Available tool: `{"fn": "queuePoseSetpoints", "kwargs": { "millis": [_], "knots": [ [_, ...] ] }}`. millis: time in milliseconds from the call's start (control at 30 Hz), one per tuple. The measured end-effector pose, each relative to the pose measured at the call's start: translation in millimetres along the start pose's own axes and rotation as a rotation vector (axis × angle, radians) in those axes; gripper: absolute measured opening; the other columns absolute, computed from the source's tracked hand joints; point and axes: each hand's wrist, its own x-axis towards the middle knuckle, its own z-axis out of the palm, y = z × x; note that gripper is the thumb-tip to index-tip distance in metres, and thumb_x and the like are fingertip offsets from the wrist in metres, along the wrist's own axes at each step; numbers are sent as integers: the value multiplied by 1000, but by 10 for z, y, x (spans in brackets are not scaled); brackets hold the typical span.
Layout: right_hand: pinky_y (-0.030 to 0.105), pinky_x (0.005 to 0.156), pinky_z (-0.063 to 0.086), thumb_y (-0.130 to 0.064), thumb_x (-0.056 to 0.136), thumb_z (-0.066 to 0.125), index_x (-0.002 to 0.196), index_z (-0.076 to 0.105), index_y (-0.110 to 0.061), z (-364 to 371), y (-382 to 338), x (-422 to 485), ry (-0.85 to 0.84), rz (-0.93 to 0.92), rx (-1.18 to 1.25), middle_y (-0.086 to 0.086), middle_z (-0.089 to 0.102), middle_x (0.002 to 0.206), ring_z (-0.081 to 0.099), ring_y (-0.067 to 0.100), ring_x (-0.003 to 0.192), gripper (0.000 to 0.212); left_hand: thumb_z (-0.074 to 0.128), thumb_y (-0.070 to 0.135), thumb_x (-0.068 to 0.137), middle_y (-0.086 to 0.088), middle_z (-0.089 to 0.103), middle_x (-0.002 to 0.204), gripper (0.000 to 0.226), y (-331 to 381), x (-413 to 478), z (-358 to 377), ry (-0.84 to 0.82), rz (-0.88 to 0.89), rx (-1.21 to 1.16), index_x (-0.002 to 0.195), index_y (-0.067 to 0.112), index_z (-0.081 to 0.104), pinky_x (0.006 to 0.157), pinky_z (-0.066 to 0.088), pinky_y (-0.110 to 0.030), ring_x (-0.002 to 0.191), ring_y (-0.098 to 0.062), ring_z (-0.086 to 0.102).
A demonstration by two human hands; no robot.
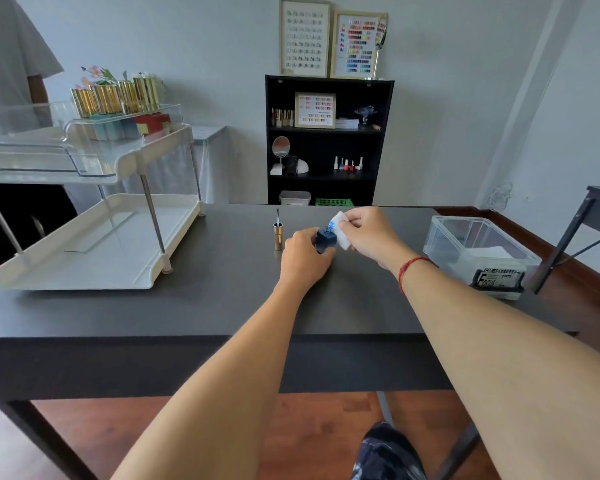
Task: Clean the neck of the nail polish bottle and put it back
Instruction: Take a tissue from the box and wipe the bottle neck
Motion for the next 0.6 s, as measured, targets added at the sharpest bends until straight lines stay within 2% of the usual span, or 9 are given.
{"fn": "queuePoseSetpoints", "kwargs": {
  "millis": [100,200,267,333,400,467,533,600],
  "knots": [
    [29,67,52,-18,97,50,102,70,-4,-3,-16,-19,25,-41,-16,14,72,94,64,22,80,25,73,23,82,-2,72,105,36,-16,21,10,12,-9,-13,116,13,68,83,55,-32,89,-17,64],
    [28,67,53,-21,97,50,93,72,-5,-6,-28,-32,14,-62,-24,15,74,88,67,23,81,28,77,28,79,-2,71,104,40,-10,32,23,27,-26,-11,115,12,68,83,56,-34,88,-17,63],
    [21,58,49,-21,95,51,86,71,-4,5,-29,-46,46,-81,-16,16,74,82,67,19,72,28,77,32,78,-1,70,101,39,-5,36,34,52,-36,-1,111,13,68,78,56,-33,83,-15,62],
    [16,55,45,-19,94,53,84,71,-5,15,-22,-64,84,-96,-1,14,73,79,61,8,62,24,76,34,79,0,70,96,35,12,41,50,60,-28,35,108,14,70,69,52,-28,78,-14,60],
    [17,55,48,-18,93,55,88,72,-7,22,-12,-65,105,-90,18,10,70,78,58,2,60,20,74,34,81,1,69,90,30,30,40,56,50,-17,75,103,15,71,64,48,-27,77,-17,62],
    [21,57,53,-17,92,57,90,71,-9,27,-2,-56,112,-67,55,3,66,76,60,4,63,16,74,33,81,1,69,86,26,39,27,50,43,-19,81,99,14,72,62,47,-26,79,-20,65],
    [25,59,55,-16,90,58,82,68,-16,25,8,-49,118,-35,102,-1,64,73,62,8,66,12,74,33,80,-1,71,88,28,39,21,44,47,-28,67,99,13,73,61,46,-26,79,-20,66],
    [24,55,52,-16,88,58,72,65,-18,19,24,-37,144,-11,128,2,65,71,61,10,63,17,75,36,79,-3,72,89,32,36,23,45,47,-31,64,99,12,73,61,44,-26,79,-20,65]
  ]
}}
